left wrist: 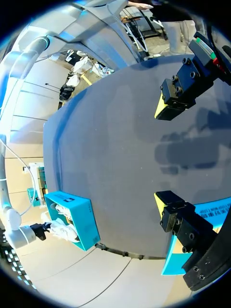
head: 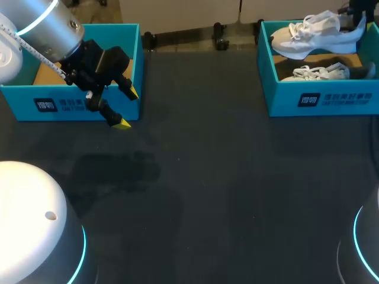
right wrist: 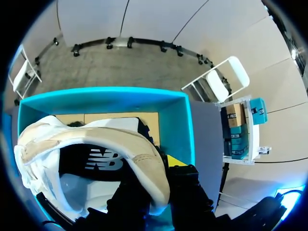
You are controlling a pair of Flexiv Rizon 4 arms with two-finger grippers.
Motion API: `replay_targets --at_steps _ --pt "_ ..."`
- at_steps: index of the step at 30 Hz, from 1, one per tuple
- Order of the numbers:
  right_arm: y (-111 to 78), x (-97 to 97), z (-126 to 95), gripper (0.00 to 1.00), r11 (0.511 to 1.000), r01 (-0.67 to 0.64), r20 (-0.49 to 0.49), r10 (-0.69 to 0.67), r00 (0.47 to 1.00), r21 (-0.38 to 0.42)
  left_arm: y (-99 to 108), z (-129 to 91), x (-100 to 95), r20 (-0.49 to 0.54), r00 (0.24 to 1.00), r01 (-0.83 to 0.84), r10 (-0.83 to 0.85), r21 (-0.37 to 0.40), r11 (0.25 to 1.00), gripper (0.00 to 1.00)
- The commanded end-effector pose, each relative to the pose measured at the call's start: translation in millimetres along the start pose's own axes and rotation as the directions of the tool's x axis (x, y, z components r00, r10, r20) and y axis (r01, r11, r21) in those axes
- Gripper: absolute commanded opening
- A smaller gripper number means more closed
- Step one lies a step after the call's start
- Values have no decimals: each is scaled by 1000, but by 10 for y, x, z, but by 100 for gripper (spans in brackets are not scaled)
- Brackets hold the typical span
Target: Take the shoe out of the shoebox, open the shoe tongue, remove and reinsert the insole, then place the shoe into the shoebox
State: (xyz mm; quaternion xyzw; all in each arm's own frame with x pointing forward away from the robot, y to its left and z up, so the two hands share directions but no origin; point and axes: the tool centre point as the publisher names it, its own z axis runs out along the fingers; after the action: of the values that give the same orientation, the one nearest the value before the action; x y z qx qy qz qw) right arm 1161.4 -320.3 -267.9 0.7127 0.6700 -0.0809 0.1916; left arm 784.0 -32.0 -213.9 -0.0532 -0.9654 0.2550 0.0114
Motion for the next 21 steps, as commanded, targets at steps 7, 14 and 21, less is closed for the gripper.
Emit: replay_targets --at_steps 7,14,21 --pt "16 -6 -10 0 1000 -1 -11 1 1000 14 3 -1 12 2 1000 0 0 -2 1000 100" --pt "94 -109 -91 0 1000 -3 -1 3 1000 7 3 -1 12 2 1000 0 0 -2 1000 100" --pt "186 -280 -202 0 1000 -27 1 27 1000 -12 3 -1 12 2 1000 0 0 -2 1000 100"
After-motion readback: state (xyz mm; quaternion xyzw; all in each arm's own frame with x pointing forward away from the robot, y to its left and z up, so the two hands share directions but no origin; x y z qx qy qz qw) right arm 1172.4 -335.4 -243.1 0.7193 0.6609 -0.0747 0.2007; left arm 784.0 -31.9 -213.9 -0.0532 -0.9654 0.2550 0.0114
